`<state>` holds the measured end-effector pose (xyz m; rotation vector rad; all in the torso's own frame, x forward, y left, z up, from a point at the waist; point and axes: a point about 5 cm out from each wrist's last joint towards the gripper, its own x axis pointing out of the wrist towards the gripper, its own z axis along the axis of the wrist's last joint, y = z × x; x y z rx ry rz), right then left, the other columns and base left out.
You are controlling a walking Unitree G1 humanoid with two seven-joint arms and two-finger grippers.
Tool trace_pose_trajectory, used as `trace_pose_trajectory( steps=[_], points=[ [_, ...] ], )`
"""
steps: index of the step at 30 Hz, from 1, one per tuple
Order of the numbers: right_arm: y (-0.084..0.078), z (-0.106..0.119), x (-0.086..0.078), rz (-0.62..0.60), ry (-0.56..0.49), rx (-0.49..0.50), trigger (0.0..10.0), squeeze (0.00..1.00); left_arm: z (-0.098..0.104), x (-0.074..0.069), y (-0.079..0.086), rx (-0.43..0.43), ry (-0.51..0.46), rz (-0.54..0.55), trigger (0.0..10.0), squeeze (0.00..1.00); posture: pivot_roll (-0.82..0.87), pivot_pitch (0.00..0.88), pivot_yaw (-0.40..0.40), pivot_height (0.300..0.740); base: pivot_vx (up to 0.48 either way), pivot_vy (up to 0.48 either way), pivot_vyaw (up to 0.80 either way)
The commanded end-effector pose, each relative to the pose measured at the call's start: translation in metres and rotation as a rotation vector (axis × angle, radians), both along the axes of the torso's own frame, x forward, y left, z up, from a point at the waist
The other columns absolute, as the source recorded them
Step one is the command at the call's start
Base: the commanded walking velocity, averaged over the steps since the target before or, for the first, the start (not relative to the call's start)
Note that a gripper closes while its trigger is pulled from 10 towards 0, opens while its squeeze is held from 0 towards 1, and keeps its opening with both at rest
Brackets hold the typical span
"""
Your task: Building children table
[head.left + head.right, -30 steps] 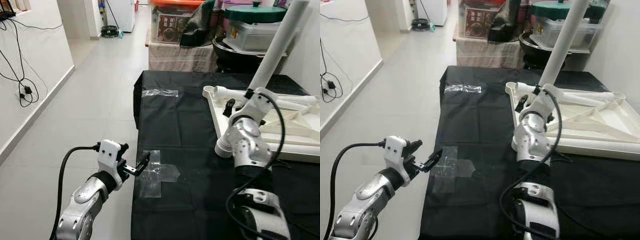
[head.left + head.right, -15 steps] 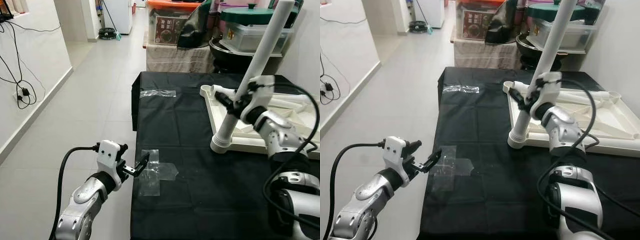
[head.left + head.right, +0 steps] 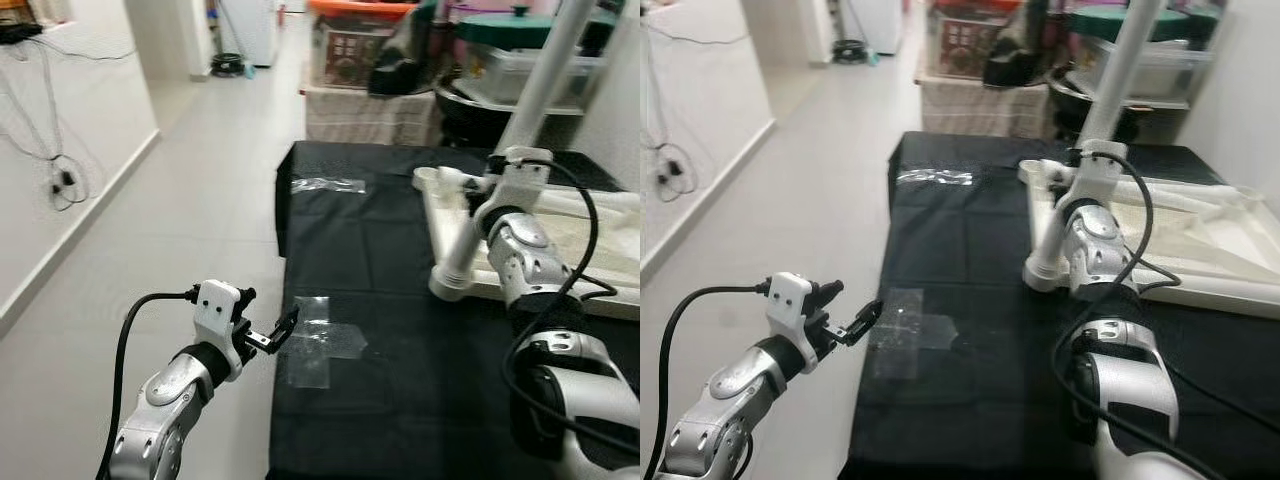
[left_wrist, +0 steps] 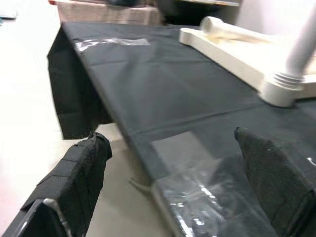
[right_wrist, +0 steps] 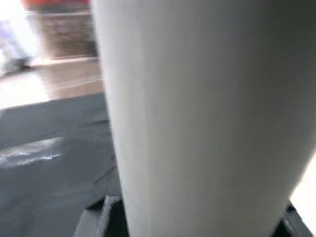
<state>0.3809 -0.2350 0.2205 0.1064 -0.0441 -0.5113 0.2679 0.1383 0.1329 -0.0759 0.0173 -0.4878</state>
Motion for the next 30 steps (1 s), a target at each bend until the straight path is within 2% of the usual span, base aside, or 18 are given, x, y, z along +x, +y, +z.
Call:
trace_pose_trajectory(
  steps=[1,3,4,5,6,9,10,15,16,18,19,20,21,22,23,25,28,30],
  points=[
    [-0.005,-0.006,-0.006,-0.076,0.029,0.035,0.0,0.00,-0.004,0.000,-0.004,0.002,0.017,-0.012,10.0,0.00,0.08,0.000,-0.061,0.740,0.000,0.000,0.00],
    [0.017,-0.016,-0.012,-0.105,0.041,0.116,0.0,0.00,-0.004,0.000,-0.007,-0.007,0.019,-0.019,10.0,0.00,0.07,0.000,-0.055,0.740,0.000,0.000,0.00],
    [0.027,-0.017,-0.007,-0.079,0.068,0.133,0.0,0.00,-0.004,0.000,-0.009,-0.009,0.021,-0.025,10.0,0.00,0.06,0.000,-0.054,0.740,0.000,0.000,0.00],
    [0.027,-0.017,-0.007,-0.079,0.068,0.133,0.0,0.00,-0.004,0.000,-0.009,-0.009,0.021,-0.025,10.0,0.00,0.06,0.000,-0.054,0.740,0.000,0.000,0.00],
    [0.035,-0.017,-0.001,-0.022,0.073,0.158,10.0,0.00,-0.004,0.001,-0.010,-0.010,0.021,-0.029,10.0,0.00,0.06,0.000,-0.055,0.740,0.000,0.000,0.00],
    [0.039,-0.013,0.003,0.012,0.080,0.151,10.0,0.00,-0.004,0.001,-0.011,-0.009,0.021,-0.033,10.0,0.00,0.06,0.000,-0.059,0.740,0.000,0.000,0.00],
    [0.031,-0.008,0.002,-0.006,0.049,0.145,10.0,1.00,-0.004,0.002,-0.010,-0.009,0.020,-0.030,10.0,0.00,0.06,0.000,-0.067,0.740,0.000,0.000,0.00],
    [0.013,0.013,0.002,0.064,-0.026,0.105,10.0,1.00,-0.005,0.002,-0.010,-0.016,0.019,-0.020,10.0,0.00,0.05,0.000,-0.072,0.740,0.000,0.000,0.00],
    [0.010,0.018,0.005,0.126,-0.022,0.078,10.0,0.50,-0.005,0.001,-0.011,-0.018,0.020,-0.020,10.0,0.00,0.05,0.000,-0.073,0.740,0.000,0.000,0.00],
    [0.009,0.021,0.006,0.162,-0.014,0.063,10.0,0.50,-0.006,0.000,-0.011,-0.019,0.021,-0.020,10.0,0.00,0.05,0.000,-0.073,0.740,0.000,0.000,0.00],
    [0.008,0.023,0.010,0.255,-0.014,0.097,10.0,0.00,-0.006,0.000,-0.012,-0.021,0.022,-0.021,10.0,0.00,0.05,0.000,-0.074,0.740,0.000,0.000,0.00],
    [0.008,0.023,0.010,0.255,-0.014,0.097,10.0,0.00,-0.006,0.000,-0.012,-0.021,0.022,-0.021,10.0,0.00,0.05,0.000,-0.074,0.740,0.000,0.000,0.00],
    [0.009,0.020,0.014,0.458,-0.021,0.113,10.0,0.00,-0.006,0.000,-0.012,-0.022,0.023,-0.021,10.0,0.00,0.05,0.000,-0.072,0.740,0.000,0.000,0.00],
    [0.009,0.020,0.014,0.458,-0.021,0.113,10.0,0.00,-0.006,0.000,-0.012,-0.022,0.023,-0.021,10.0,0.00,0.05,0.000,-0.072,0.740,0.000,0.000,0.00],
    [0.002,0.007,0.012,0.777,0.003,0.090,10.0,0.00,-0.006,0.001,-0.011,-0.020,0.022,-0.022,10.0,0.00,0.05,0.000,-0.079,0.740,0.000,0.000,0.00],
    [0.002,0.007,0.012,0.777,0.003,0.090,10.0,0.00,-0.006,0.001,-0.011,-0.020,0.022,-0.022,10.0,0.00,0.05,0.000,-0.079,0.740,0.000,0.000,0.00],
    [-0.003,-0.006,0.005,0.943,0.072,0.039,10.0,0.00,-0.005,0.003,-0.010,-0.019,0.017,-0.018,10.0,0.00,0.05,0.000,-0.079,0.740,0.000,0.000,0.00],
    [-0.003,-0.007,0.005,0.968,0.080,0.032,10.0,0.00,-0.005,0.003,-0.010,-0.019,0.016,-0.017,10.0,0.00,0.05,0.000,-0.079,0.740,0.000,0.000,0.00]
  ],
)
